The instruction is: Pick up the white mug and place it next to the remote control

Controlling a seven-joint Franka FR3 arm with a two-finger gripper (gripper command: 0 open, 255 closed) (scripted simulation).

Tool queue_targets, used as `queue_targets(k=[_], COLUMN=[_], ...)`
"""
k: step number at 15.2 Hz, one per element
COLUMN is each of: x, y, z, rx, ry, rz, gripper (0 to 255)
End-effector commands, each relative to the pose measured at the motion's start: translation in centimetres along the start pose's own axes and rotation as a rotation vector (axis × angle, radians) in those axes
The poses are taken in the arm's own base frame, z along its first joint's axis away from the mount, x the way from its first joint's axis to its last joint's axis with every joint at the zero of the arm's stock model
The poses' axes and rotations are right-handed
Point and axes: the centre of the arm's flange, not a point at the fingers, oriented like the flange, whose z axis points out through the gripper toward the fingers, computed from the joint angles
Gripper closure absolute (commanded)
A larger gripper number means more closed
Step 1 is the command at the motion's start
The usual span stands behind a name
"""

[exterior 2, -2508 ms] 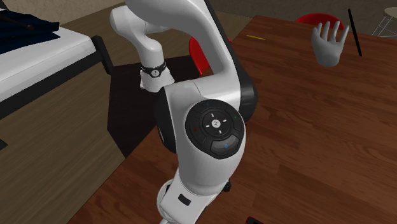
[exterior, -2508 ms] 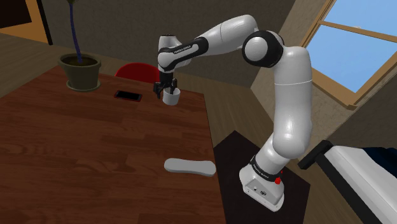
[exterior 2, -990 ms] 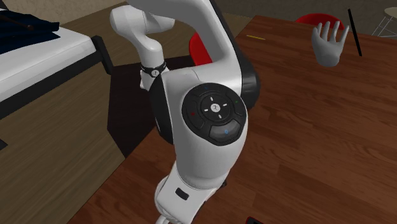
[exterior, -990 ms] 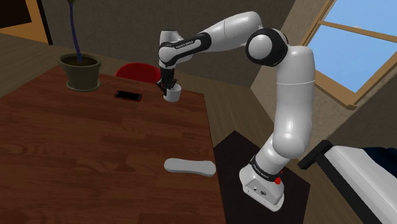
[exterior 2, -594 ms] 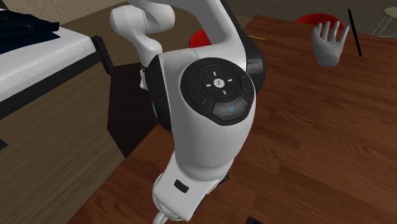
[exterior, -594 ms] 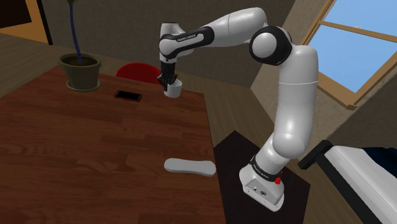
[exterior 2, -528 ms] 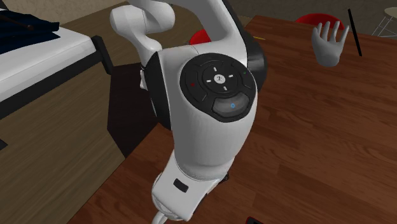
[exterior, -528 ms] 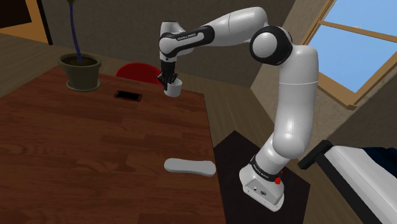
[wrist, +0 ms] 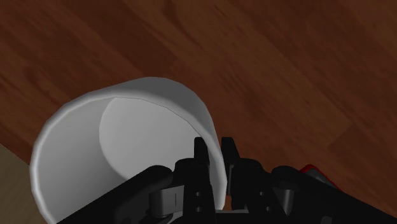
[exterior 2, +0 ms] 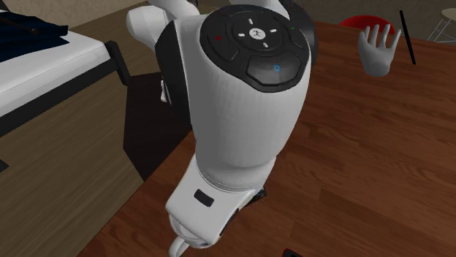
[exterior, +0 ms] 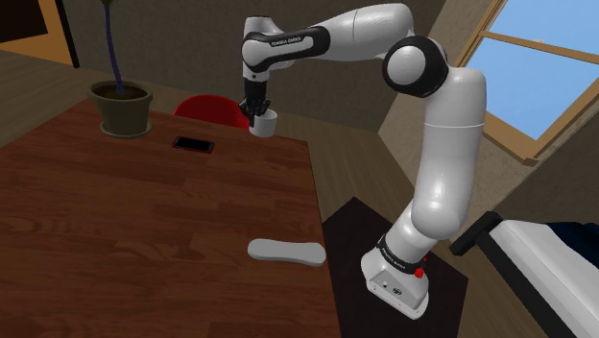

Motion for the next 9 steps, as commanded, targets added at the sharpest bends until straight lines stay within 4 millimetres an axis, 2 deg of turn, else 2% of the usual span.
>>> queue_targets(k=[1, 8, 9], x=[-0.1, -0.5, -1.6], y=[0.0, 0.2, -0.4], z=[-1.1, -4.5, -4.4], rx=[0.0, 0.0, 0.0], ry=[0.0, 0.0, 0.0], rz=[0.0, 0.0, 0.0], gripper=[255, 255, 255])
